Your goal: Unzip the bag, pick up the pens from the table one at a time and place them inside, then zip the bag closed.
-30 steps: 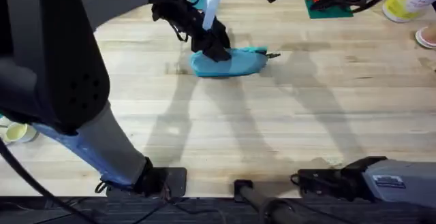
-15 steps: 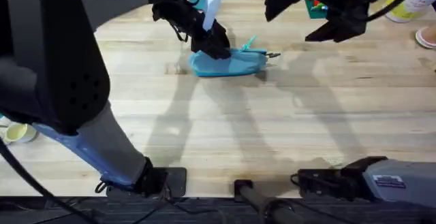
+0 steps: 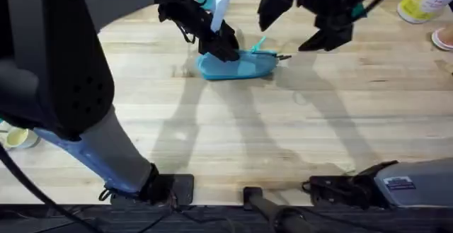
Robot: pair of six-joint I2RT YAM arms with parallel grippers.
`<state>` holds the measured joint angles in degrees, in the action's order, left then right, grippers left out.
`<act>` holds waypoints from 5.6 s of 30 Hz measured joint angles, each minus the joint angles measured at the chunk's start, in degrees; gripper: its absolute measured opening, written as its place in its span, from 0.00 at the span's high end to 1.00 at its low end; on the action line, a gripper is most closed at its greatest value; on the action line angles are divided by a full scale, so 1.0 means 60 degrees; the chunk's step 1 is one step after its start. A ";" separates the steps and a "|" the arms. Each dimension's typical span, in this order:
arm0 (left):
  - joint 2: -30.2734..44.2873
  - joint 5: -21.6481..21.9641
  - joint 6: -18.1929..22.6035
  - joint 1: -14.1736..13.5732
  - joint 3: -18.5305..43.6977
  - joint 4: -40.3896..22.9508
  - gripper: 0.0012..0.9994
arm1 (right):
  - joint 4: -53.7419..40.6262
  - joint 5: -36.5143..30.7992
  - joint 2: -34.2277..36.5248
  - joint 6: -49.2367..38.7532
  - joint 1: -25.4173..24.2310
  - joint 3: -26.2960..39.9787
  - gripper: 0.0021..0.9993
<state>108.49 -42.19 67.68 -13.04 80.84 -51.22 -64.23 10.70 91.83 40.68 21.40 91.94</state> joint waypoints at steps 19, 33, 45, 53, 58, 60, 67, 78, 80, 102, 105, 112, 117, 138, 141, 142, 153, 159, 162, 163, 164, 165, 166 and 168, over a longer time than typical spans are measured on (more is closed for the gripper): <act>0.0000 0.0001 0.0000 0.0000 0.0000 0.0000 0.96 | 0.1736 0.0006 0.1666 0.1546 0.0610 0.0000 0.00; 0.0000 0.0004 0.0000 0.0000 0.0000 0.0000 0.96 | 0.2102 0.0004 0.2494 0.2485 0.0744 0.0000 0.17; 0.0000 0.0004 0.0000 0.0000 0.0000 0.0018 0.96 | 0.2046 -0.0036 0.2510 0.2620 0.0737 0.0000 0.50; 0.0000 0.0007 0.0000 0.0000 0.0000 0.0029 0.96 | 0.1910 -0.0023 0.2510 0.2684 0.0737 0.0000 0.96; 0.0000 0.0011 0.0000 0.0000 0.0000 0.0025 0.96 | 0.1840 0.0062 0.2510 0.2519 0.0733 0.0000 0.97; 0.0000 0.0011 0.0000 0.0000 0.0000 0.0018 0.96 | 0.1826 0.0166 0.2510 0.2332 0.0719 0.0000 0.97; 0.0000 0.0011 0.0000 0.0000 0.0000 0.0011 0.96 | 0.1818 0.0445 0.2510 0.1989 0.0631 0.0000 0.97; 0.0000 0.0006 0.0000 0.0000 0.0000 0.0020 0.96 | 0.1814 0.0734 0.2392 0.1295 0.0376 0.0000 0.97; 0.0000 0.0007 0.0000 0.0000 0.0000 0.0029 0.96 | 0.1788 0.0735 0.2279 0.1161 0.0343 0.0000 0.97; 0.0000 0.0007 0.0000 0.0000 0.0000 0.0026 0.96 | 0.1701 0.0721 0.2062 -0.0411 -0.0280 0.0000 0.92; 0.0000 0.0007 0.0000 0.0000 0.0000 0.0025 0.96 | 0.1701 0.0725 0.2062 -0.1310 -0.0280 0.0000 0.70; 0.0000 0.0007 0.0000 0.0000 0.0000 0.0025 0.96 | 0.1802 0.0722 0.2062 -0.3444 -0.0280 0.0000 0.04; 0.0000 0.0007 0.0000 0.0000 0.0000 0.0025 0.96 | 0.1997 0.0721 0.2062 -0.4664 -0.0280 0.0000 0.00; 0.0000 0.0007 0.0000 0.0000 0.0000 0.0029 0.96 | 0.2033 0.0722 0.2062 -0.6084 -0.0258 0.0000 0.00; 0.0000 0.0007 0.0000 0.0000 0.0000 0.0025 0.96 | 0.2096 0.0721 0.2062 -0.5866 -0.0210 0.0000 0.00; 0.0000 0.0007 0.0000 0.0000 0.0000 0.0028 0.96 | 0.2150 0.0725 0.2062 -0.5754 -0.0179 0.0000 0.00; 0.0000 0.0007 0.0000 0.0000 0.0000 0.0025 0.96 | 0.2775 0.0725 0.2070 -0.5247 -0.0035 0.0000 0.00; 0.0000 0.0007 0.0000 0.0000 0.0000 0.0029 0.96 | 0.3081 0.0725 0.2073 -0.5094 -0.0032 -0.0192 0.00; 0.0000 0.0007 0.0000 0.0000 0.0000 0.0029 0.96 | 0.3469 0.0731 0.2073 -0.4935 -0.0032 -0.0692 0.00; 0.0000 0.0007 0.0000 0.0000 0.0000 0.0029 0.96 | 0.3565 0.0761 0.2073 -0.4892 -0.0032 -0.0844 0.00; 0.0000 0.0007 0.0000 0.0000 0.0000 0.0029 0.96 | 0.3667 0.0819 0.2074 -0.4846 -0.0032 -0.0981 0.00; 0.0000 0.0007 0.0000 0.0000 0.0000 0.0029 0.96 | 0.3741 0.0881 0.2088 -0.4822 -0.0032 -0.1073 0.00; 0.0000 0.0007 0.0000 0.0000 0.0000 0.0029 0.96 | 0.3808 0.0914 0.2109 -0.4783 -0.0032 -0.1114 0.00; 0.0000 0.0007 0.0000 0.0000 0.0000 0.0027 0.96 | 0.3942 0.0966 0.2143 -0.4775 -0.0032 -0.1138 0.00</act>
<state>108.49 -42.15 67.68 -13.04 80.84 -51.06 -40.57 16.49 104.68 12.03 21.21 85.11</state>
